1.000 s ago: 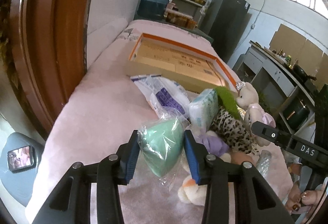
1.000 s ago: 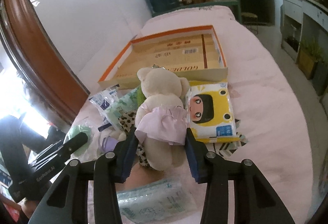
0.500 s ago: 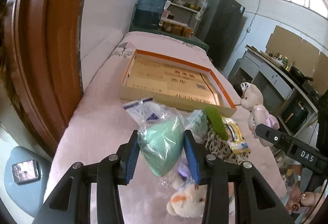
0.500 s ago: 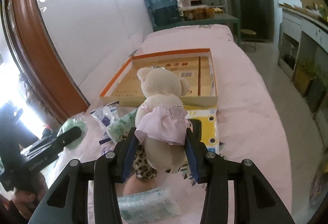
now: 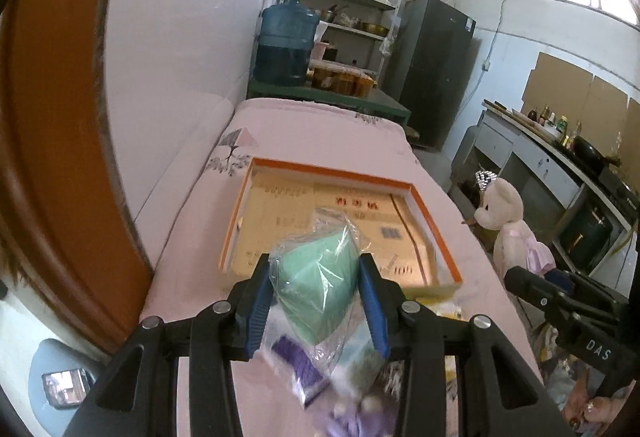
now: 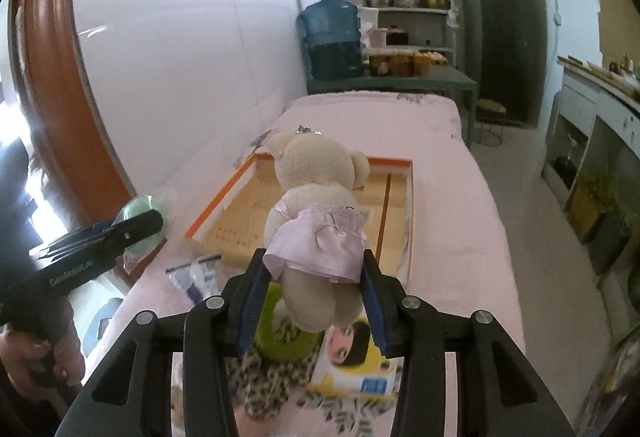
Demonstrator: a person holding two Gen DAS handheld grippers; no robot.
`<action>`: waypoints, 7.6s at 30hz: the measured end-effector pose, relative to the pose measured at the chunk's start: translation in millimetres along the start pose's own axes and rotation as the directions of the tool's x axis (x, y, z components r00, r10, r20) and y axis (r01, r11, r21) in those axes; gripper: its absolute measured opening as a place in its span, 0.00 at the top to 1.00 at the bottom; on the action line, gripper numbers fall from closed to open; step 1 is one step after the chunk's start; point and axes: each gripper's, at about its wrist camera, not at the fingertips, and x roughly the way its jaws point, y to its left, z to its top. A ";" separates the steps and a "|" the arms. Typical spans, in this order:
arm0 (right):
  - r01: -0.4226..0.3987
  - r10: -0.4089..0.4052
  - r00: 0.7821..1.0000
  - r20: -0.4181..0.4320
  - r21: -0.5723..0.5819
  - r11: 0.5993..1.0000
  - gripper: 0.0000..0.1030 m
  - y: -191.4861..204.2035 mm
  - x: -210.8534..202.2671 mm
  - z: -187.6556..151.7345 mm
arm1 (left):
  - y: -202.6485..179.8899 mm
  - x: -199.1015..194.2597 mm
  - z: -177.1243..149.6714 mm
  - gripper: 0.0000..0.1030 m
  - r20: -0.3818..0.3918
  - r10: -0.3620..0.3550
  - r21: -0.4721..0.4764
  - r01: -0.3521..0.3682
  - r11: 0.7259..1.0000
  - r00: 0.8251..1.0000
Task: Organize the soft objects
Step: 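Carry the teddy bear with the right tool while the left carries the green ball into the box lid, then open the right tool on the teddy bear while the left releases the green ball in the lid, then move both open tools back over the remaining pile, then grasp the white purple-bow bunny with the left tool while the right grasps the tissue pack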
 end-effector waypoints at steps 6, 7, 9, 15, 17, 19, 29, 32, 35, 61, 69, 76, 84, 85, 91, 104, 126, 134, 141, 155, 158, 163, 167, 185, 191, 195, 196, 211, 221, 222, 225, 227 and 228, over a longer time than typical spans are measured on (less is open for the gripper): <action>0.011 -0.010 1.000 0.016 -0.010 1.000 0.56 -7.0 14.4 33.8 | -0.3 24.7 31.1 0.60 -0.006 0.014 -0.007 -0.014 1.000 1.000; 0.011 -0.011 1.000 0.017 -0.011 1.000 0.56 -8.3 16.1 37.3 | 0.4 30.4 37.1 0.60 -0.009 0.017 -0.008 -0.017 1.000 1.000; 0.014 -0.014 1.000 0.015 -0.015 1.000 0.56 -11.3 23.5 46.3 | 0.2 39.3 44.5 0.60 -0.014 0.029 -0.008 -0.029 1.000 0.999; 0.003 -0.003 1.000 -0.010 -0.010 1.000 0.56 -15.7 51.9 69.9 | 2.9 69.0 61.8 0.60 -0.037 0.061 -0.006 -0.061 0.998 0.997; -0.001 0.001 1.000 -0.020 -0.003 1.000 0.56 -17.8 61.6 75.6 | 3.1 77.2 64.7 0.60 -0.040 0.076 0.002 -0.076 0.997 0.996; -0.004 0.004 1.000 -0.029 0.005 1.000 0.56 -20.6 70.9 79.9 | 2.6 86.6 68.0 0.60 -0.040 0.095 0.015 -0.094 0.995 0.995; -0.002 0.005 0.997 -0.081 0.044 0.999 0.56 -35.7 127.8 93.8 | 2.1 125.4 71.3 0.60 -0.070 0.125 0.062 -0.121 0.991 0.990; 0.003 0.002 0.995 -0.105 0.044 0.999 0.56 -38.2 146.5 93.1 | 2.2 136.3 71.2 0.60 -0.083 0.129 0.077 -0.123 0.989 0.988; 0.007 -0.001 0.992 -0.127 0.049 0.999 0.56 -40.4 159.8 88.9 | 5.2 147.4 71.2 0.60 -0.103 0.127 0.070 -0.120 0.990 0.987; 0.025 0.008 0.966 -0.258 0.126 0.992 0.56 -68.6 232.9 63.4 | 2.7 204.4 57.1 0.60 -0.193 0.102 0.080 -0.088 0.993 0.976; 0.022 0.020 0.961 -0.275 0.150 0.988 0.52 -73.4 239.5 57.2 | -3.5 211.3 50.7 0.58 -0.200 0.096 0.120 -0.072 0.990 0.975; 0.035 0.005 0.956 -0.292 0.134 0.990 0.45 -69.4 241.7 53.2 | -6.9 221.0 41.4 0.49 -0.254 0.151 0.184 -0.105 0.977 0.955; 0.051 -0.009 0.954 -0.298 0.134 0.990 0.29 -68.0 233.9 51.4 | -4.1 203.9 45.0 0.36 -0.204 0.132 0.171 -0.098 0.980 0.970; 0.056 -0.013 0.954 -0.299 0.136 0.989 0.29 -68.4 232.5 50.9 | -4.0 201.5 45.6 0.35 -0.204 0.125 0.173 -0.089 0.981 0.971; 0.066 -0.019 0.955 -0.296 0.150 0.986 0.29 -70.5 218.7 45.6 | 2.0 185.9 49.3 0.34 -0.207 0.066 0.114 -0.043 0.993 0.976; 0.053 -0.023 0.974 -0.227 0.124 0.991 0.29 -46.3 166.7 39.1 | 9.8 125.5 40.4 0.34 -0.149 0.036 0.096 -0.021 0.995 0.988; 0.016 -0.012 0.999 -0.047 0.079 0.997 0.29 3.8 15.9 -13.1 | -7.9 -17.6 -16.8 0.34 0.046 0.059 0.132 -0.064 0.989 0.997; -0.044 0.049 0.996 -0.072 0.067 0.997 0.28 18.8 -11.0 -48.7 | -9.9 -49.4 -40.1 0.35 0.052 0.010 0.117 -0.016 0.993 0.999; -0.094 0.098 0.989 -0.113 0.040 0.995 0.25 27.3 -19.7 -82.8 | -14.1 -63.8 -60.6 0.35 0.060 -0.007 0.125 -0.001 0.992 0.998; -0.139 0.135 0.977 -0.167 -0.012 0.990 0.24 39.2 -17.8 -129.2 | -13.2 -59.4 -99.9 0.35 -0.010 -0.058 0.113 0.059 0.992 0.998; -0.136 0.131 0.973 -0.189 -0.016 0.991 0.24 38.3 -12.0 -131.9 | -10.6 -56.6 -103.8 0.35 -0.026 -0.067 0.100 0.069 0.993 0.997; -0.129 0.117 0.967 -0.228 -0.038 0.991 0.24 40.2 -0.7 -140.3 | -9.8 -50.3 -109.9 0.35 -0.053 -0.085 0.083 0.090 0.993 0.995; -0.127 0.110 0.964 -0.242 -0.058 0.990 0.24 41.4 5.5 -144.0 | -11.4 -44.1 -117.6 0.35 -0.074 -0.095 0.091 0.102 0.991 0.993; -0.128 0.113 0.957 -0.268 -0.038 0.991 0.23 33.2 14.7 -146.7 | -24.2 -7.3 -153.0 0.38 -0.207 -0.094 0.139 0.124 0.982 0.974; -0.119 0.105 0.956 -0.276 -0.036 0.992 0.23 33.4 15.9 -148.3 | -26.3 -0.5 -159.5 0.38 -0.238 -0.097 0.142 0.134 0.981 0.966; -0.107 0.099 0.954 -0.284 -0.013 0.994 0.26 28.9 18.4 -150.6 | -22.8 2.7 -163.8 0.47 -0.248 -0.128 0.106 0.158 0.982 0.960; -0.105 0.099 0.954 -0.282 -0.007 0.994 0.29 27.5 17.9 -150.9 | -22.0 1.9 -163.6 0.48 -0.244 -0.138 0.097 0.166 0.981 0.960; -0.155 0.172 0.959 -0.223 0.092 0.984 0.42 17.1 2.8 -142.9 | -20.7 -17.4 -156.1 0.50 -0.179 -0.176 0.069 0.191 0.979 0.968; -0.156 0.178 0.968 -0.178 0.132 0.979 0.69 9.0 -9.2 -136.2 | -25.4 -31.5 -147.7 0.50 -0.135 -0.189 0.078 0.201 0.977 0.973; -0.156 0.178 0.968 -0.174 0.136 0.978 0.71 7.8 -9.8 -135.6 | -25.8 -33.0 -146.8 0.50 -0.130 -0.190 0.080 0.201 0.976 0.973; -0.154 0.179 0.971 -0.161 0.155 0.976 0.75 3.2 -11.9 -133.5 | -26.7 -37.5 -144.2 0.50 -0.117 -0.189 0.084 0.200 0.976 0.975; -0.149 0.174 0.972 -0.157 0.160 0.976 0.78 1.2 -13.0 -131.0 | -27.2 -39.9 -142.4 0.50 -0.110 -0.191 0.086 0.201 0.976 0.975; -0.145 0.170 0.973 -0.154 0.160 0.976 0.78 0.5 -13.9 -129.8 | -27.3 -40.4 -140.8 0.50 -0.107 -0.191 0.088 0.200 0.976 0.976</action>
